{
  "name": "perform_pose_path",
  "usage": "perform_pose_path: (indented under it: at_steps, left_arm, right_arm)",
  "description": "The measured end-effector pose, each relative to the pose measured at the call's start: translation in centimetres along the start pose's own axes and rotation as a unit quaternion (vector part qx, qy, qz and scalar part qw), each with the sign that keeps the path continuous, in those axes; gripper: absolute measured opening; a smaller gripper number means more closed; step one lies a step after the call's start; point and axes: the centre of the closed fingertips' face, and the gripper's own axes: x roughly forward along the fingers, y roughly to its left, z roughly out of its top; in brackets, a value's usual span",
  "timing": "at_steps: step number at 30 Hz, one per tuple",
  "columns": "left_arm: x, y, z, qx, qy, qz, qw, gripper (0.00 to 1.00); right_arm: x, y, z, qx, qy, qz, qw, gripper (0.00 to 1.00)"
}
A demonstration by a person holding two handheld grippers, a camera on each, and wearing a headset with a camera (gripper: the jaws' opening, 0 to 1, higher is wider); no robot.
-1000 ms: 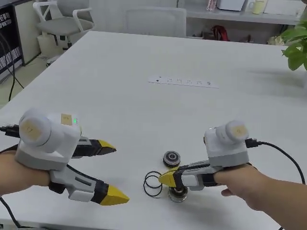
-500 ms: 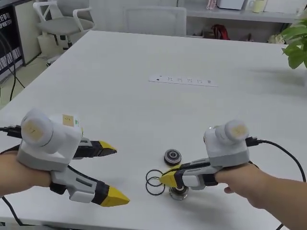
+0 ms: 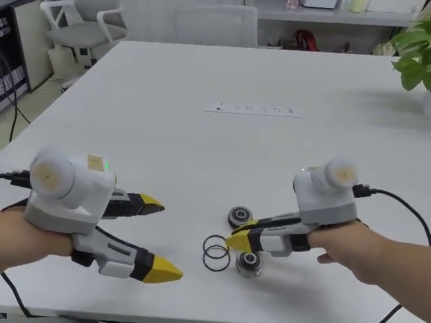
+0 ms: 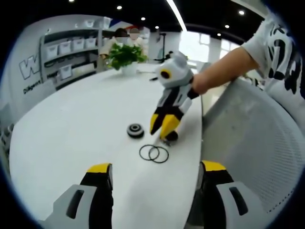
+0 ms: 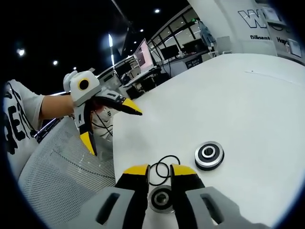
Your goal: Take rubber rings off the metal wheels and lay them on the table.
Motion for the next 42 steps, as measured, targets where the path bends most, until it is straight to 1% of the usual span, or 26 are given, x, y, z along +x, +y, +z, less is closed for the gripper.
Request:
perform_pose_path:
  at_steps: [5,10,19,25,28,33,37,42]
  left_arm:
    - [0.3,0.5,0.5,0.001,-0.003,0.0,1.0,0.75]
    - [0.7,0.8,0.9,0.003,-0.004,-0.002,1.0,0.74]
    - [1.3,1.6,1.5,0.002,-0.007,-0.005,1.0,0.71]
    - [2.1,2.3,1.9,0.001,-0.012,-0.002,0.9999,0.7]
    - [2.5,2.3,2.1,0.0,-0.014,-0.003,0.9999,0.69]
    - [3.1,2.5,2.2,-0.002,-0.013,-0.008,0.9999,0.67]
    - [3.6,2.8,2.3,-0.004,-0.011,-0.012,0.9999,0.65]
    - [4.2,3.3,2.5,-0.007,-0.013,-0.013,0.9998,0.64]
  right_arm:
    - [-0.9,-0.5,0.6,-0.001,-0.012,-0.006,0.9999,0.14]
    - [-1.8,-1.7,1.0,0.001,-0.021,-0.02,0.9996,0.15]
    - [-2.5,-3.1,0.8,-0.003,-0.025,-0.039,0.9989,0.18]
    - [-2.8,-4.1,0.6,-0.007,-0.025,-0.052,0.9983,0.21]
    - [-2.9,-4.5,0.4,-0.008,-0.024,-0.056,0.9981,0.21]
    - [-2.9,-4.9,0.3,-0.01,-0.025,-0.059,0.9979,0.22]
    - [-2.9,-5.2,0.2,-0.019,-0.024,-0.063,0.9976,0.23]
    - [-2.8,-5.7,0.2,-0.03,-0.023,-0.065,0.9971,0.24]
